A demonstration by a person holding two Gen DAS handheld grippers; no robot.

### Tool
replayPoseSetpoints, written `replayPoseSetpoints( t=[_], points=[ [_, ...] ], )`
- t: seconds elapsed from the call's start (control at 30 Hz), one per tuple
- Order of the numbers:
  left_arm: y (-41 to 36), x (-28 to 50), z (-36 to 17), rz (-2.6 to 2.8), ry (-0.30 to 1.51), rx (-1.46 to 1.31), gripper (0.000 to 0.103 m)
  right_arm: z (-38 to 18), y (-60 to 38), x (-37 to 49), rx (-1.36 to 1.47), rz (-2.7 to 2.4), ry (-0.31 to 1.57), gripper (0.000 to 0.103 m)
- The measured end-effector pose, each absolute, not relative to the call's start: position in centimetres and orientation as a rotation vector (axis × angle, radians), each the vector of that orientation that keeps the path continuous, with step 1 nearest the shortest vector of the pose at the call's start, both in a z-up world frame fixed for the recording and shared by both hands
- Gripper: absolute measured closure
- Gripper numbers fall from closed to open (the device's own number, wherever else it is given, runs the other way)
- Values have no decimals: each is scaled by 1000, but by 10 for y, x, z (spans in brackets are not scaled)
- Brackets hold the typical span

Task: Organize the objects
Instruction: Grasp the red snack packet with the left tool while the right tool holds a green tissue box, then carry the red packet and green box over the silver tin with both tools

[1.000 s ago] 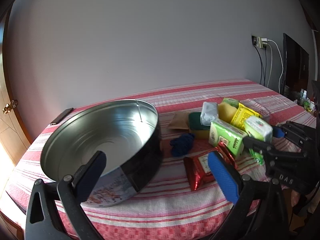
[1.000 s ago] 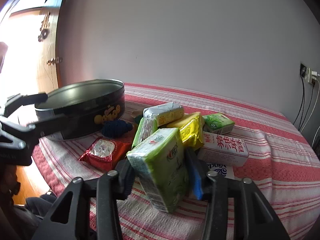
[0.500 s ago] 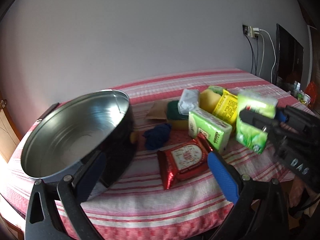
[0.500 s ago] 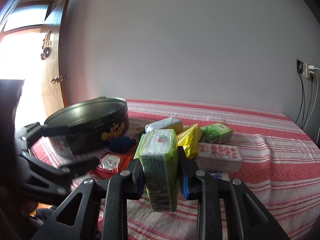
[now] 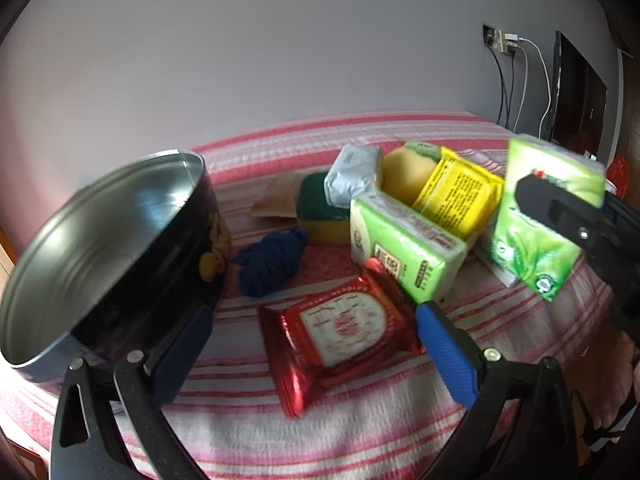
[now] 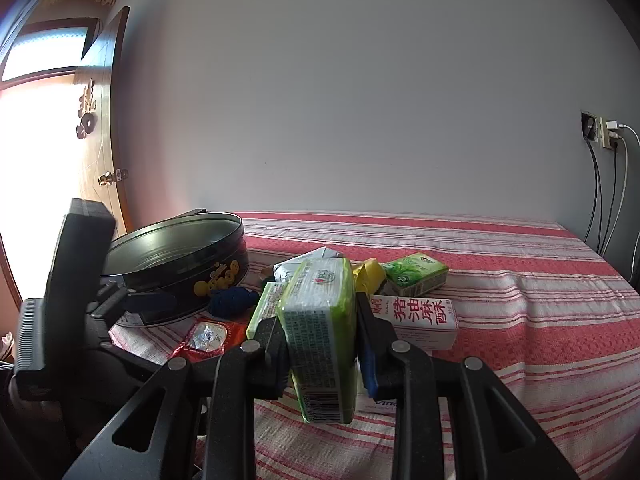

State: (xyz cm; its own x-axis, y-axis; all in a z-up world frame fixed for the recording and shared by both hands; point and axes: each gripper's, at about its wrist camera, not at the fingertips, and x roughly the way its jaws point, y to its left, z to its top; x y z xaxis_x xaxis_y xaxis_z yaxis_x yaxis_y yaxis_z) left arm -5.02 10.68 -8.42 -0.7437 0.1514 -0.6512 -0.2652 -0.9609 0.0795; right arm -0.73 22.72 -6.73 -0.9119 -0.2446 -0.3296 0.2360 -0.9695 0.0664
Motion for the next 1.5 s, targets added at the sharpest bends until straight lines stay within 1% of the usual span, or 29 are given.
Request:
replayPoseSetpoints(
  t=[0.07,0.13,0.2,0.27,0.33,0.4,0.47,0.5,0.57,0.6,0.67,0.7,1.23,1.5],
  points=[
    [106,-53,-86,2717,225,-1014,0,-69,227,-9,503,-2849,-36,73],
    [105,-57,-88,2702,202,-1029,6,-70,226,-9,506,-2846,-35,73],
    [104,-59,-90,2689,182,-1050,21,-71,225,-8,509,-2844,-28,73],
    [101,-61,-94,2669,153,-1071,29,-71,223,-7,509,-2841,-23,73],
    [99,-60,-94,2668,136,-1067,33,-71,222,-7,509,-2840,-17,73],
    [98,-59,-94,2674,131,-1059,41,-72,223,-7,510,-2841,-12,73],
    [95,-59,-94,2677,124,-1053,47,-73,222,-7,512,-2838,-10,73],
    [94,-59,-94,2679,122,-1047,54,-73,222,-8,513,-2838,-5,73],
    [89,-58,-94,2687,123,-1036,61,-73,221,-7,518,-2835,2,73],
    [88,-57,-94,2688,123,-1032,63,-74,220,-7,517,-2834,4,73],
    [86,-58,-94,2694,125,-1023,72,-74,220,-6,514,-2834,11,73],
    [86,-58,-94,2695,128,-1017,74,-74,220,-6,513,-2835,15,73],
    [80,-43,-65,2779,171,-832,74,-70,218,-3,484,-2839,29,73],
    [56,-32,-44,2830,154,-750,74,-57,215,-11,455,-2803,31,73]
  ],
)
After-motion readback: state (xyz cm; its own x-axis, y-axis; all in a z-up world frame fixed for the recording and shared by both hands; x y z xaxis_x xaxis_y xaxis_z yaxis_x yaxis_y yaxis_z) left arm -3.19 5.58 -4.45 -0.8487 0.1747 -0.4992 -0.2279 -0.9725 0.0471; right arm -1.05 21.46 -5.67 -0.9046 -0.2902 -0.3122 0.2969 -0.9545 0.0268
